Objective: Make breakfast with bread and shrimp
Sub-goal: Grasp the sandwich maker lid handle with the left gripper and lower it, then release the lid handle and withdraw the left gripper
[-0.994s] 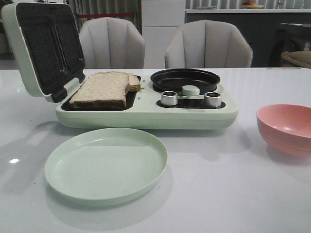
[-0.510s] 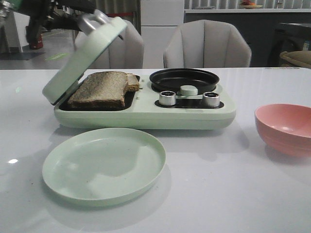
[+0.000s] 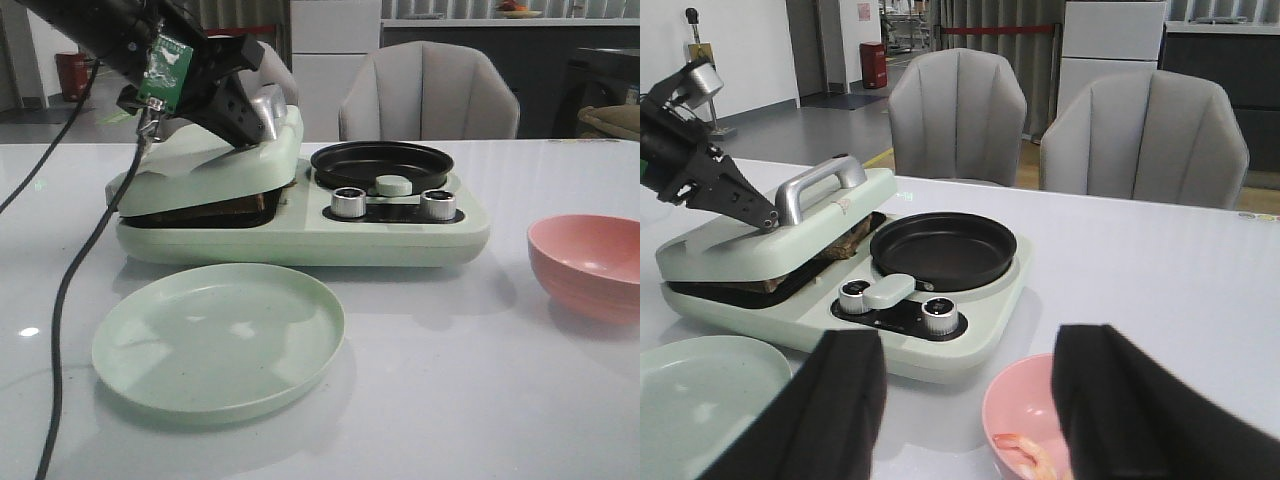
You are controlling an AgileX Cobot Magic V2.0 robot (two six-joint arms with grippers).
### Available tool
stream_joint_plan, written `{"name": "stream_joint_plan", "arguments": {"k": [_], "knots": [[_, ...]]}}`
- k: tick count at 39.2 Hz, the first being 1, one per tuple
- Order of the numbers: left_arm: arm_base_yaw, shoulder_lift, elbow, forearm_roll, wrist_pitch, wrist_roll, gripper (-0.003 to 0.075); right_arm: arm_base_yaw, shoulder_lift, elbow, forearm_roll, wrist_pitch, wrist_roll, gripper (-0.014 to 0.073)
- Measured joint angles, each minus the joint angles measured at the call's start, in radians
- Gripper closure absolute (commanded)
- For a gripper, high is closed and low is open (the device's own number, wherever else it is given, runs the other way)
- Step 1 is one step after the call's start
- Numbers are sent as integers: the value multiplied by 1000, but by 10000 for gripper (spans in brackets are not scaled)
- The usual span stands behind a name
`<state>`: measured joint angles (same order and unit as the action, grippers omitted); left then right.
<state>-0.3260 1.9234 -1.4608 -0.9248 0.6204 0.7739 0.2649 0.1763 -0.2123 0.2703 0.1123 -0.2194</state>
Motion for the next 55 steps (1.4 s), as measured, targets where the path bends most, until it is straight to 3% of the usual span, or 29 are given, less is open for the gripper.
{"name": "stream_joint_plan", "arguments": {"k": [10,20,30,40,55], "knots": [[0,-13,0,23,-2,-1,603,0,0,0,0,0,0,114],[-6,-123,0,147,-10,-22,603,0,0,0,0,0,0,114],[-10,-300,0,526,13,-268,603,0,0,0,0,0,0,114],[-10,-479,0,865,125,-511,603,0,0,0,0,0,0,114],[-10,-807,166,954,161,-639,603,0,0,0,0,0,0,114]]}}
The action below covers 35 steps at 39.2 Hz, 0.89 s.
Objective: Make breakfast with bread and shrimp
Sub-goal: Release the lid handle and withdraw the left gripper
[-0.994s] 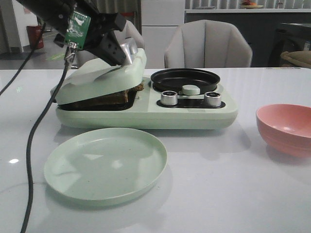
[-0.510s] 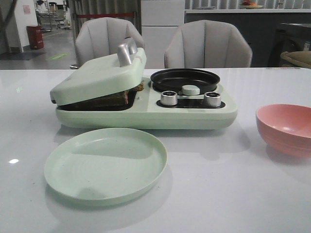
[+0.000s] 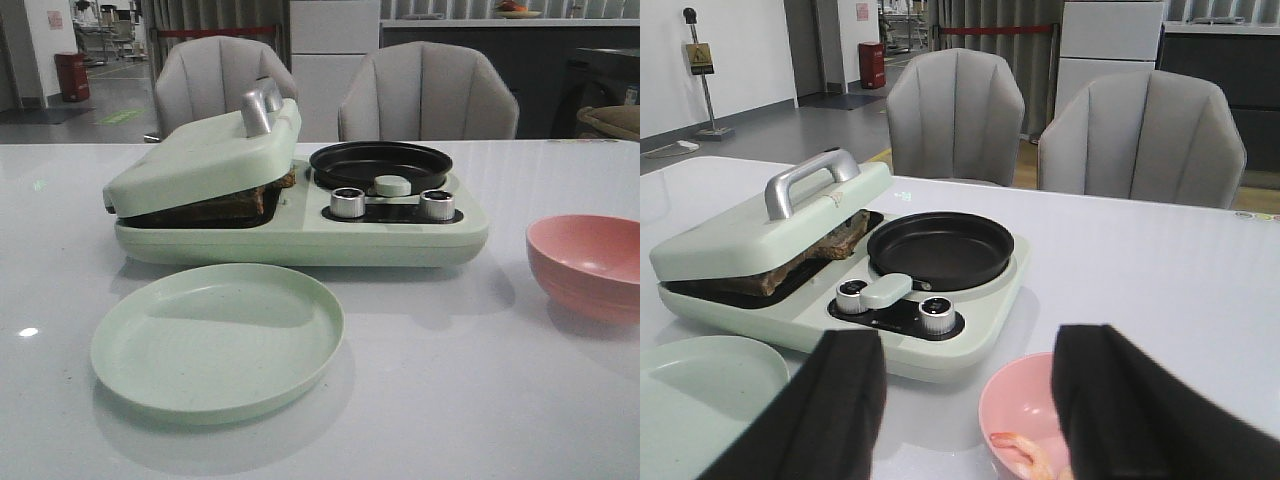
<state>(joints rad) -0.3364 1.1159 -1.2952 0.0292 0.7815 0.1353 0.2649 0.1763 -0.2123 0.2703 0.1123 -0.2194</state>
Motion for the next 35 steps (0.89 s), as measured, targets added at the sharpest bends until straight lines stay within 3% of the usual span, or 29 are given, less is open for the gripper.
{"name": "stream_joint_plan", "arguments": {"k": [21,35], "knots": [[0,-544,509,-19,-104,-16,603,0,0,0,0,0,0,114],[0,-922,732,-29,-113,-16,603,0,0,0,0,0,0,114]]}}
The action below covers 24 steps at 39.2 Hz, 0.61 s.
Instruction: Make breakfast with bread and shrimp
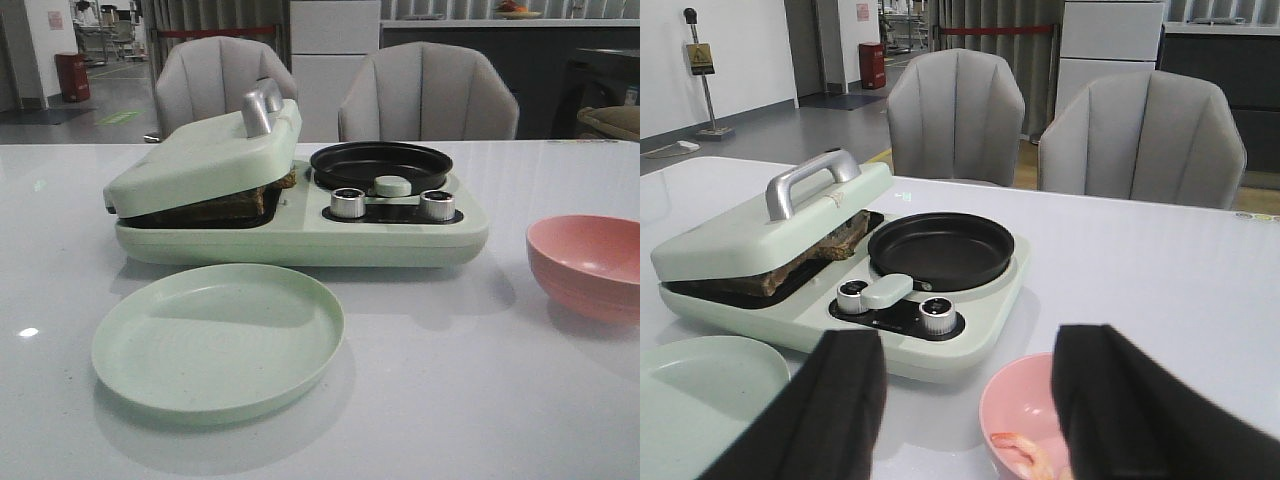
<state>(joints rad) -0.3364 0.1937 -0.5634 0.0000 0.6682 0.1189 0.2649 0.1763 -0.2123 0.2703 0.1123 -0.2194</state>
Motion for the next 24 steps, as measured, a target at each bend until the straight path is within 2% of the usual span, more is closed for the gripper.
{"name": "stream_joint_plan", "arguments": {"k": [11,24], "knots": [[0,-154,83,-49,4,-1,603,0,0,0,0,0,0,114],[0,-197,178,-81,-2,-1,604,0,0,0,0,0,0,114]]}}
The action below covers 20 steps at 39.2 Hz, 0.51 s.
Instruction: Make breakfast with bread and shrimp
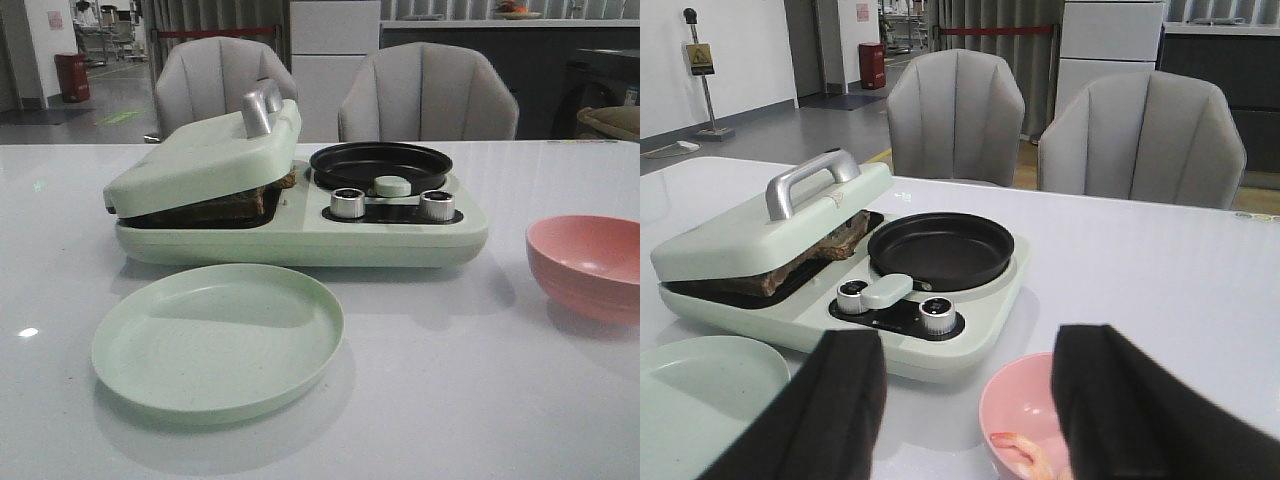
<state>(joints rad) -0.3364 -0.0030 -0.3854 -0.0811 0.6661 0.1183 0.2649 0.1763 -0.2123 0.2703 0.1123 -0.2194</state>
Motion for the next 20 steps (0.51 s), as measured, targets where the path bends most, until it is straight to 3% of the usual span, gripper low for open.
{"name": "stream_joint_plan", "arguments": {"k": [20], "knots": [[0,0,22,-6,-43,-2,604,0,0,0,0,0,0,114]]}}
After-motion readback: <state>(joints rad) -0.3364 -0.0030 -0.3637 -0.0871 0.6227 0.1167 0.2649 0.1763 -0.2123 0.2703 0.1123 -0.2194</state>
